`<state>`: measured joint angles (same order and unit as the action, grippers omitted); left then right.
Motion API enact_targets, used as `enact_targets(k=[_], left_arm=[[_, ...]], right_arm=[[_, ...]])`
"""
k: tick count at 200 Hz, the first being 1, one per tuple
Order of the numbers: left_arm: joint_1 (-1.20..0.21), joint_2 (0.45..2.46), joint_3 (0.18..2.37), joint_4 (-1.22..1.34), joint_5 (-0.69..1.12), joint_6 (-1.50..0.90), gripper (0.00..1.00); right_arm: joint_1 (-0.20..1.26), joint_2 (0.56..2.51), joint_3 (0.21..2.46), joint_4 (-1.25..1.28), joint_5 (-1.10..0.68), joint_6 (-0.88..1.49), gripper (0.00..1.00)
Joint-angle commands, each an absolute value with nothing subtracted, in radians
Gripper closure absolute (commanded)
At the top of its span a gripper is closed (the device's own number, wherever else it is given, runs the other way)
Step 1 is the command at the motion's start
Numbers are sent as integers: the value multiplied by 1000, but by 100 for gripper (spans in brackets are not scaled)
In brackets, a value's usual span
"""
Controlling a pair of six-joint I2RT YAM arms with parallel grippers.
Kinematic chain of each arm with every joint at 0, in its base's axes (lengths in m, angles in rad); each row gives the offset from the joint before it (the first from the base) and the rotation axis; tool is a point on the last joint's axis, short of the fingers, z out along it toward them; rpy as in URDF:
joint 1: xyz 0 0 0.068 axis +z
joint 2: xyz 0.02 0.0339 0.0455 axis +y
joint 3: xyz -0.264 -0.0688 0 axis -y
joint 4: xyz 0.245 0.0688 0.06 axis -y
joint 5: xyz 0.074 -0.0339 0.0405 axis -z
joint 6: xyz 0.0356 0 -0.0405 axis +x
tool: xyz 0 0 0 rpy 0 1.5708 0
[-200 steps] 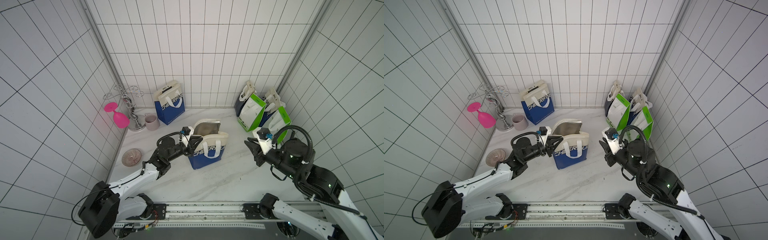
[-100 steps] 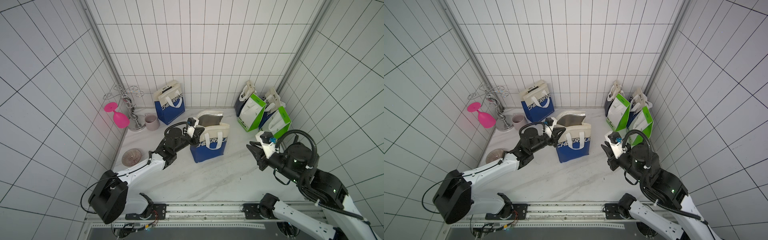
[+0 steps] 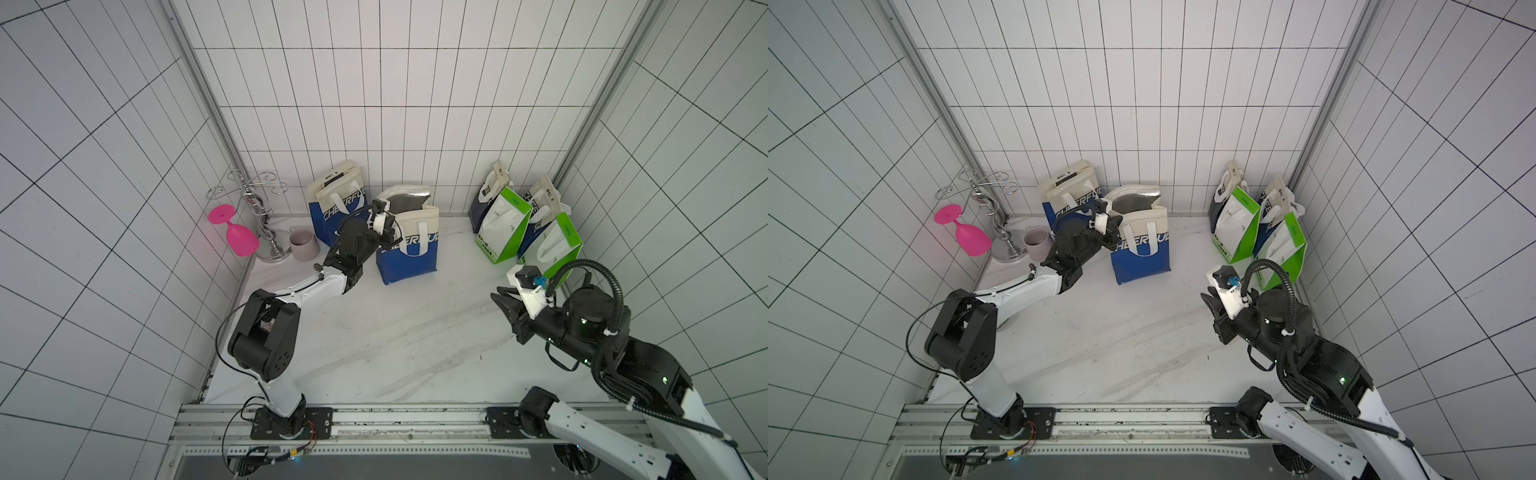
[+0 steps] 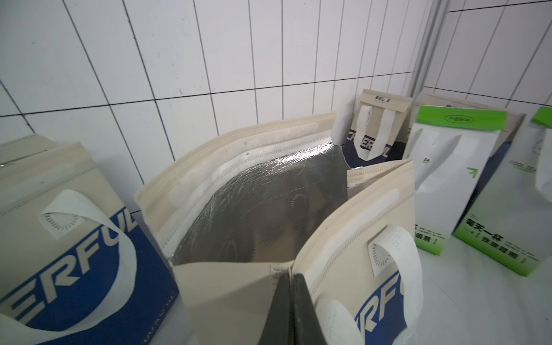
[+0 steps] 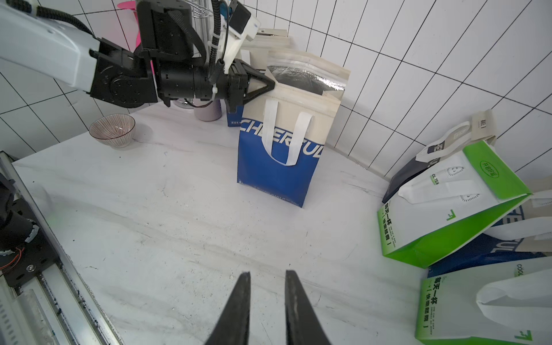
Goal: Open the takeout bag
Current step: Move the takeout bag to the center of the board.
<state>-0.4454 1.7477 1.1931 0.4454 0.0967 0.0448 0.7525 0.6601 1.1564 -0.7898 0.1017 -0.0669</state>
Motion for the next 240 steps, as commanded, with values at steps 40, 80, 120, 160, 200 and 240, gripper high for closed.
enact_targets(k=[40, 80, 120, 160, 200, 240], left_arm=[[-364, 1868, 1367, 564, -23, 134, 100], [-342, 1941, 1375, 604, -97, 160, 100], [-331, 1920, 1336, 594, -101, 119, 55], [-327, 1712, 1211, 498, -89, -14, 17], [-321, 1358, 1016, 190, -36, -194, 14], [-322, 990, 771, -61, 121, -309, 18]], right_arm=[[747, 696, 1124, -830, 90, -57, 77], [747, 713, 1124, -832, 81, -48, 77], [748, 726, 1120, -823, 102, -42, 77], [747, 763, 1098, -757, 149, 2, 76], [729, 894, 1103, -643, 376, 40, 66], [476, 1127, 1214, -522, 306, 141, 58]])
